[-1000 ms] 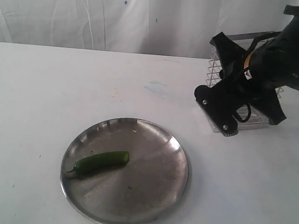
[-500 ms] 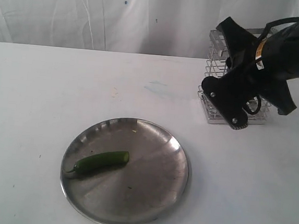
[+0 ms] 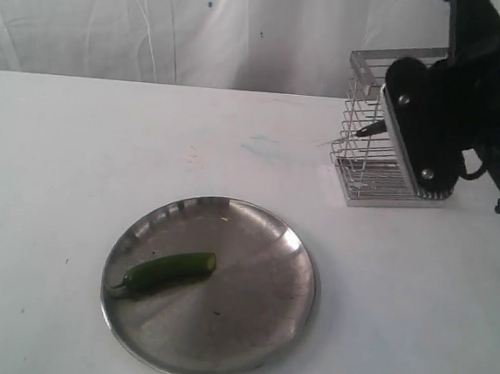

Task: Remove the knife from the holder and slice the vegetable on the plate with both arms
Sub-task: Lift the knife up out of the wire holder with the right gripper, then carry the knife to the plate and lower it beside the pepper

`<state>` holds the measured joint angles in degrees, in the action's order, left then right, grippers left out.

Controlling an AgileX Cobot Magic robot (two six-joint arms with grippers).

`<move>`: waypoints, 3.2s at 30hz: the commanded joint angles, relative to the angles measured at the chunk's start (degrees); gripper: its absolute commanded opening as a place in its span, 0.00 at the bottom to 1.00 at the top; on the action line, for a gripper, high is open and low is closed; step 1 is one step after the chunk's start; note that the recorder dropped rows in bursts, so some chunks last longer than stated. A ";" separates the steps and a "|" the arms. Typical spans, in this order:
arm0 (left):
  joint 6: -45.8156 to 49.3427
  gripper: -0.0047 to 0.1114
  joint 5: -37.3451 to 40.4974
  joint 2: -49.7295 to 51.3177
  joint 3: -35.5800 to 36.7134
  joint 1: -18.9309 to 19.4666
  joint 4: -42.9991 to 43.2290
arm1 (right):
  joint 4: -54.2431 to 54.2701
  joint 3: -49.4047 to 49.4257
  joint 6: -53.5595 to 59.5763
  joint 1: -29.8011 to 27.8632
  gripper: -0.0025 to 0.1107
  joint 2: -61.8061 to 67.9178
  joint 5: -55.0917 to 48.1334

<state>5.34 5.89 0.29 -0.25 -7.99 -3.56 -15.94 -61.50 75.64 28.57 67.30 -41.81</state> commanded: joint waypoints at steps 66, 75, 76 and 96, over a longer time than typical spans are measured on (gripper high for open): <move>0.13 0.05 -0.22 -0.29 0.25 -0.29 -0.29 | 107.98 44.89 -24.94 0.08 0.02 -5.96 29.75; 0.13 0.05 -0.22 -0.29 0.25 -0.29 -0.29 | 115.89 37.73 -3.91 0.08 0.02 13.01 21.05; 0.13 0.05 -0.22 -0.29 0.25 -0.29 -0.29 | 115.89 37.10 -3.80 0.08 0.02 14.81 21.34; 0.13 0.05 -0.22 -0.29 0.25 -0.29 -0.29 | 111.23 34.74 1.14 0.08 0.33 21.57 23.48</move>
<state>5.34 5.79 0.29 -0.25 -7.99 -3.56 95.61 -26.66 77.05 28.57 88.73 -18.33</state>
